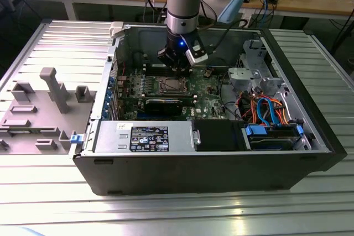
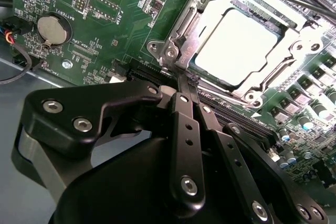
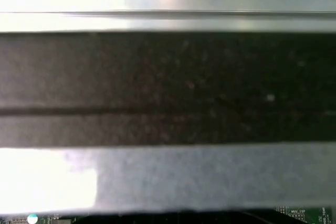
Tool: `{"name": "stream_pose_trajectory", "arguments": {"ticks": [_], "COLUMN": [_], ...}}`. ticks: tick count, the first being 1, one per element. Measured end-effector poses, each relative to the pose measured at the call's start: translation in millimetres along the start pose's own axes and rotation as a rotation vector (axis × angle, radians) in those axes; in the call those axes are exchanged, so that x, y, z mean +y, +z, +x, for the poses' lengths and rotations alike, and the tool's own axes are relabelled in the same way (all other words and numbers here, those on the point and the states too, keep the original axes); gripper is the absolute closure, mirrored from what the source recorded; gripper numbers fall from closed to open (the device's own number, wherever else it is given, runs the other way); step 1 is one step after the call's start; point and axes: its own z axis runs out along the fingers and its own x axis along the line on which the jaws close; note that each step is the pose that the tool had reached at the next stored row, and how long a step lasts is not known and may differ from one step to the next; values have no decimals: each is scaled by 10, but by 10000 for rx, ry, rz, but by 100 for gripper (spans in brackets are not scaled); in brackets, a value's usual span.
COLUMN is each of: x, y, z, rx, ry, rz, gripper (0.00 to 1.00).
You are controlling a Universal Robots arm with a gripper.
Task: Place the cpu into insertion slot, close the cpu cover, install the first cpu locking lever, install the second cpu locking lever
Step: 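Install the first cpu locking lever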
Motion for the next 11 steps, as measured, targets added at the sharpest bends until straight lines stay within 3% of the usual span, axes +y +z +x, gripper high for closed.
{"name": "stream_pose_trajectory", "arguments": {"ticks": [11], "x": [-17], "y": [-36], "z": [-1], "rx": [1], "ry": [1], "rz": [-4], "gripper": [89]}}
